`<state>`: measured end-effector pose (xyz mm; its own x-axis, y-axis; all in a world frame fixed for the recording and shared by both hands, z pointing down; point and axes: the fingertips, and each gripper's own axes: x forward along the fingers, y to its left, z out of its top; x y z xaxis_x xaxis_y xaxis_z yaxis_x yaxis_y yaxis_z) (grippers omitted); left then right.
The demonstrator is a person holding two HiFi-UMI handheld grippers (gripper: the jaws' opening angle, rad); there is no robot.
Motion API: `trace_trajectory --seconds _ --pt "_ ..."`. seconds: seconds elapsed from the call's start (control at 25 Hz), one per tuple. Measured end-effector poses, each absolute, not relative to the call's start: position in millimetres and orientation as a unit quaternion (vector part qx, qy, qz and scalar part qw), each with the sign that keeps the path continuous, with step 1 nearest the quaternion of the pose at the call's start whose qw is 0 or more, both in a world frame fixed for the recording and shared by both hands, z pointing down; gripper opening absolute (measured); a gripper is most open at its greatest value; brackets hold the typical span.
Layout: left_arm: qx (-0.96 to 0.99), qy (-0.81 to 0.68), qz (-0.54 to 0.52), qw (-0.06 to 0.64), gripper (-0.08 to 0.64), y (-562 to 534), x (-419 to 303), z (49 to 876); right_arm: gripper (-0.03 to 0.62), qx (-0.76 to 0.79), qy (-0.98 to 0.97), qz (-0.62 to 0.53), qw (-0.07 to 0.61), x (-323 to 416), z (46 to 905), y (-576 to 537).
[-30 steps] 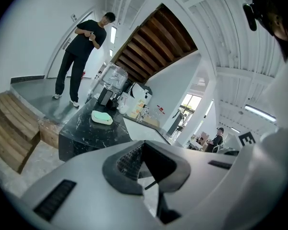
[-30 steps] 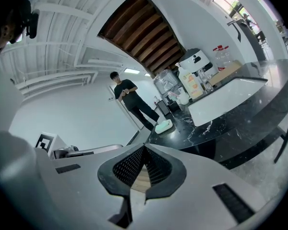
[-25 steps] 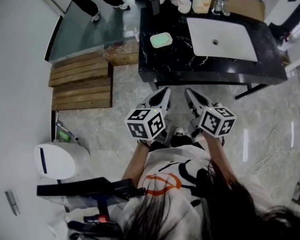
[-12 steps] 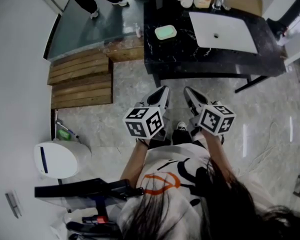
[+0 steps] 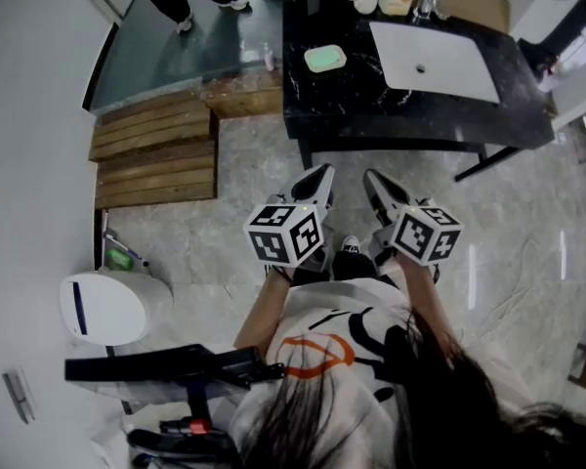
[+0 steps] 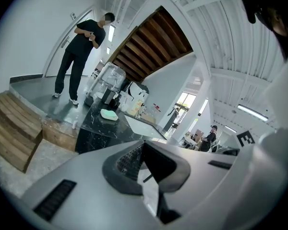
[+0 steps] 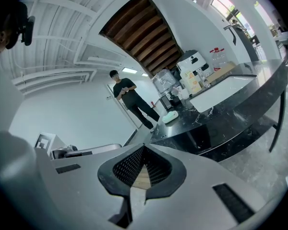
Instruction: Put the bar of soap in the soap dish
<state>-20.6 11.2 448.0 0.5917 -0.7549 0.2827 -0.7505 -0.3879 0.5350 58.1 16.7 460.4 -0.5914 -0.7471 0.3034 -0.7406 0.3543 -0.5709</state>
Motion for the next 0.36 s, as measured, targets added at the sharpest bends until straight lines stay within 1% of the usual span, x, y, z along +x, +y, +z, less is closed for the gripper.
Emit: trace_trajectory --seconds 0.36 --pt "0.835 -0.448 -0.005 0.318 0.002 1 -24 458 0.009 -0.456 0.822 -0.342 0.003 55 472 7"
